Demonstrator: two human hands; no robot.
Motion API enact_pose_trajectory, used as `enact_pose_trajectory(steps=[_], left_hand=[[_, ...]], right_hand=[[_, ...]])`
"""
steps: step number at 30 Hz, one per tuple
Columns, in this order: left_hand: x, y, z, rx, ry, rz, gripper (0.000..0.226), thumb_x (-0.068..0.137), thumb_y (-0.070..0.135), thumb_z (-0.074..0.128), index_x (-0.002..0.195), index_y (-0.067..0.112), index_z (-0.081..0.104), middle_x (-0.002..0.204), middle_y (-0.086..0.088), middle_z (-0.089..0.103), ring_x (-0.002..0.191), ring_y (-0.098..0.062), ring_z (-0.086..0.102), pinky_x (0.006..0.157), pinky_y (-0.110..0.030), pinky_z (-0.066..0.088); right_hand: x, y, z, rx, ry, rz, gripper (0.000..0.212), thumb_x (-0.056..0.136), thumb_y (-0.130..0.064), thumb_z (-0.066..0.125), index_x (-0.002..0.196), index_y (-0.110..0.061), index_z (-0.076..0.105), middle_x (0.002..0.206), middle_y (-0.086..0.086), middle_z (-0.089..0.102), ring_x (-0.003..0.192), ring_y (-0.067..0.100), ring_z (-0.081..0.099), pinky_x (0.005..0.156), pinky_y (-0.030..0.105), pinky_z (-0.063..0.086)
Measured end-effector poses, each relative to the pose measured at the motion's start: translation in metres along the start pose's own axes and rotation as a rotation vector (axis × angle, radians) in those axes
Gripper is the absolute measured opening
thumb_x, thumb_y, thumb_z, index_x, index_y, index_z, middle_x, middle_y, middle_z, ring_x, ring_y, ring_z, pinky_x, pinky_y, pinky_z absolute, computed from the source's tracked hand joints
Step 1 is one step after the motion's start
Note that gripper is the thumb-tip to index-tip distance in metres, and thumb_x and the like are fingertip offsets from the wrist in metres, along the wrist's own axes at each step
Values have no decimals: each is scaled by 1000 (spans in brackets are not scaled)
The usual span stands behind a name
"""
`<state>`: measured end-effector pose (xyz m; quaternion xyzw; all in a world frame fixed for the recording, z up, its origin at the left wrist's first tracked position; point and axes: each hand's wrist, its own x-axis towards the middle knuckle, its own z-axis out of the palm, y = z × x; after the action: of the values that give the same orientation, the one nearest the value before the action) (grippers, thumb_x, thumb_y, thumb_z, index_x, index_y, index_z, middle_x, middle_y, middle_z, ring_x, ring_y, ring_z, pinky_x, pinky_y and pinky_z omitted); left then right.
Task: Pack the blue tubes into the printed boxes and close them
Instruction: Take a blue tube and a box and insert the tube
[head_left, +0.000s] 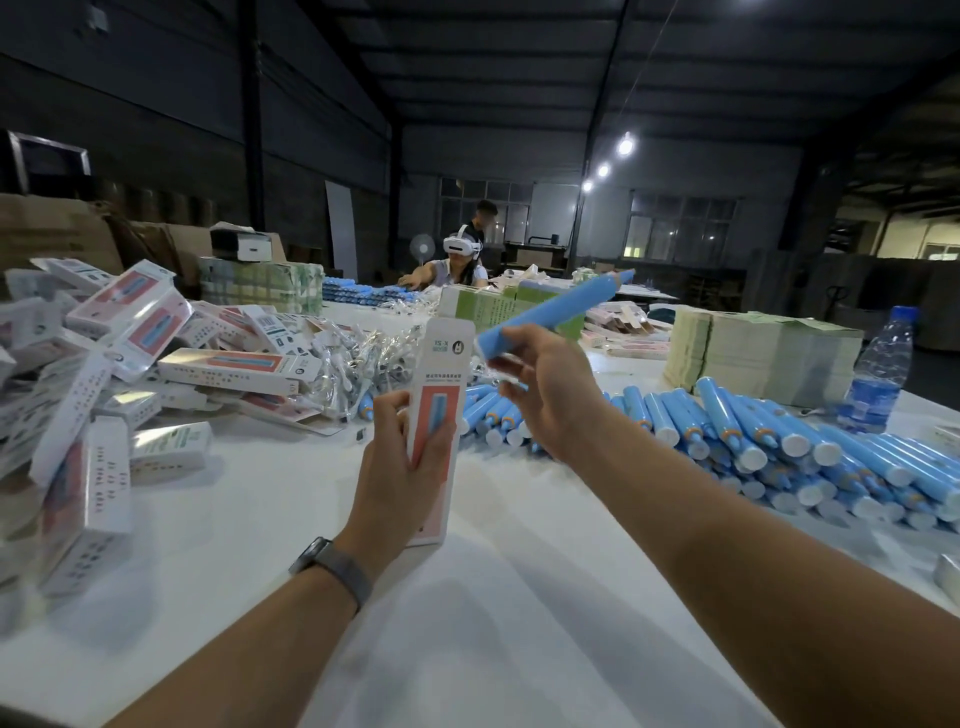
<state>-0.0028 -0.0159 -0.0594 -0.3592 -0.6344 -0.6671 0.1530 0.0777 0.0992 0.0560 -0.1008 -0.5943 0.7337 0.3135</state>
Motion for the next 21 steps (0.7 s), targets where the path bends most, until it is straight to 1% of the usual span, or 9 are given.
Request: enact_pose_trajectory(steps=[2, 4, 7, 9, 11, 13, 16, 18, 21], left_hand=[[1, 0, 0, 12, -7, 24, 32, 85, 50, 57, 107, 39, 37, 90, 12, 65, 73, -4, 66, 61, -30, 55], [1, 0, 0, 16, -13, 46, 28, 84, 47, 60, 99, 47, 35, 91, 22, 65, 76, -1, 65, 63, -27, 54], [2, 0, 1, 15, -35, 59, 35, 84, 37, 62, 98, 48, 32, 98, 36, 57, 81, 1, 63, 74, -43, 57], [2, -1, 1, 0, -50, 79, 38, 84, 32, 61, 96, 51, 31, 97, 27, 57, 79, -12, 66, 73, -53, 56], [1, 0, 2, -36, -63, 102, 37, 86, 32, 59, 96, 51, 29, 98, 8, 59, 80, -31, 67, 72, -56, 55], [0, 0, 3, -49, -68, 128, 38, 86, 34, 59, 98, 54, 28, 93, 2, 61, 74, -26, 64, 67, -45, 55], [0, 0, 4, -65, -77, 122, 41, 85, 40, 61, 101, 60, 28, 94, 10, 62, 72, -11, 61, 62, -21, 50], [1, -3, 4, -125, -85, 67, 36, 85, 51, 59, 106, 58, 31, 97, 13, 63, 76, -9, 61, 65, -21, 49], [1, -6, 3, -157, -117, 14, 38, 92, 60, 49, 125, 46, 36, 95, 19, 61, 82, -6, 59, 67, -15, 44]], right_hand=[[3, -12, 7, -85, 25, -83, 4, 96, -12, 52, 98, -15, 54, 96, 7, 67, 85, 17, 60, 72, 29, 44], [6, -23, 12, -144, 2, -123, 4, 98, -13, 52, 100, -15, 54, 100, 7, 68, 88, 18, 62, 79, 32, 46], [4, -32, 20, -275, -112, -169, 5, 98, -18, 54, 96, -16, 57, 89, -1, 70, 79, 14, 63, 75, 31, 46], [1, -31, 25, -467, -187, -219, 9, 97, -24, 55, 94, -17, 60, 83, -7, 70, 77, 11, 61, 69, 26, 44], [-2, -28, 26, -609, -197, -266, 11, 95, -28, 57, 93, -19, 63, 85, -6, 68, 78, 10, 59, 65, 23, 41], [-2, -29, 25, -641, -166, -273, 10, 92, -27, 61, 89, -18, 65, 83, -4, 64, 74, 10, 56, 65, 22, 40], [-4, -31, 21, -727, -129, -290, 14, 86, -22, 66, 88, -8, 68, 80, 3, 57, 74, 15, 49, 69, 32, 41], [-5, -33, 20, -754, -153, -279, 21, 85, -20, 67, 93, -1, 66, 83, 8, 53, 76, 18, 47, 70, 35, 41], [-6, -40, 21, -815, -201, -263, 28, 85, -19, 67, 100, 4, 63, 86, 9, 54, 78, 19, 48, 71, 33, 43]])
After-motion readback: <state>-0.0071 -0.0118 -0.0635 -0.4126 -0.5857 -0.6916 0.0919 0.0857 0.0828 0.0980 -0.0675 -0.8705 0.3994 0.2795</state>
